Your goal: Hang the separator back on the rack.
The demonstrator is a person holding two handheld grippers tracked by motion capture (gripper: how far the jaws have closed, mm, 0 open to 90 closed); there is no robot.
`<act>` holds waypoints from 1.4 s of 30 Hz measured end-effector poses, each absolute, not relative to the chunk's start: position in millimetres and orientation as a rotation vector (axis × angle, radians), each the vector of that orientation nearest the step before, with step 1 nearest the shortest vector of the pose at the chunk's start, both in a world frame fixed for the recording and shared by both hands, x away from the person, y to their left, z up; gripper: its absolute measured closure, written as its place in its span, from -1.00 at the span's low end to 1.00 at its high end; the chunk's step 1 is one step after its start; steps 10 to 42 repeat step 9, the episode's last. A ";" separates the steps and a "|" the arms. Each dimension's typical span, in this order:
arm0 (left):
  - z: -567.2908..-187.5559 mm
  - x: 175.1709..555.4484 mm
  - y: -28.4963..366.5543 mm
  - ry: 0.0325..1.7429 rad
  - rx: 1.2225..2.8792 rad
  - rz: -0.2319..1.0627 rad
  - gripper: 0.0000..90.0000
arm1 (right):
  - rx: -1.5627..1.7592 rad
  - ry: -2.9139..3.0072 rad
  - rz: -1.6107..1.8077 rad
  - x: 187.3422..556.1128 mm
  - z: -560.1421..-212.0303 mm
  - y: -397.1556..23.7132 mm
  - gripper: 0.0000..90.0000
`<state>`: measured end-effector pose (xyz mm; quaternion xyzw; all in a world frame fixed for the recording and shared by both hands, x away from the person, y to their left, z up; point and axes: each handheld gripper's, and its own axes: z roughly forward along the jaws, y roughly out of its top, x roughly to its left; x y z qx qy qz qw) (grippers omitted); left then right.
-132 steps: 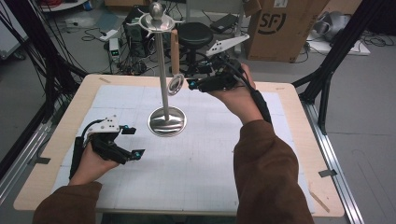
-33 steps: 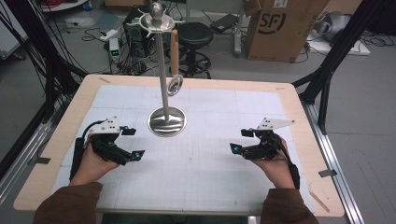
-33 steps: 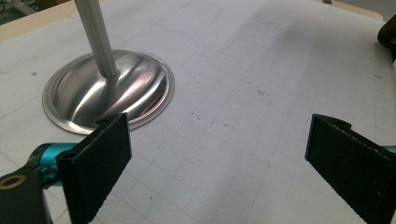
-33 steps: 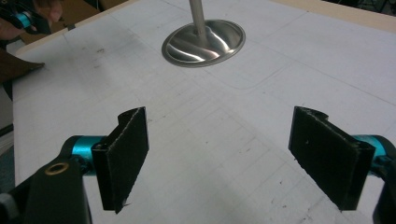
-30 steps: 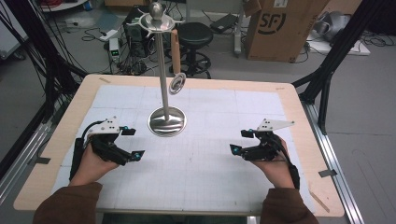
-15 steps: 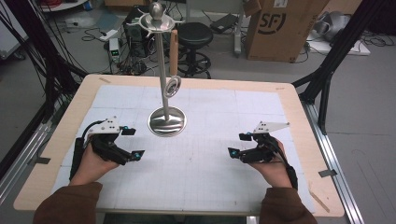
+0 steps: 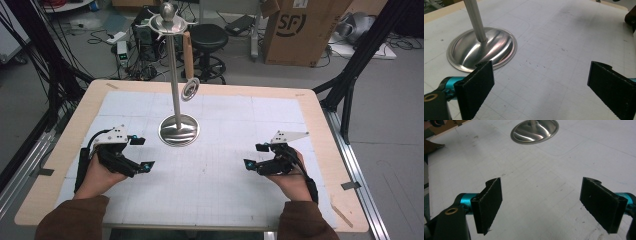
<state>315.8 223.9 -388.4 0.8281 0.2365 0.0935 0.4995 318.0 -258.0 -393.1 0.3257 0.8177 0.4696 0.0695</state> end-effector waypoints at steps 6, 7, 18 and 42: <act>-388.8 315.8 223.2 0.573 2.006 0.225 -0.83 | 0.976 2.463 1.408 319.0 -394.0 -257.9 -0.61; -388.6 315.7 223.3 0.573 2.006 0.224 -0.83 | 0.984 2.464 1.408 318.7 -393.9 -257.7 -0.61; -388.5 315.8 223.6 0.572 2.005 0.227 -0.83 | 0.982 2.463 1.408 318.9 -393.9 -258.1 -0.61; -388.5 315.8 223.6 0.572 2.005 0.227 -0.83 | 0.982 2.463 1.408 318.9 -393.9 -258.1 -0.61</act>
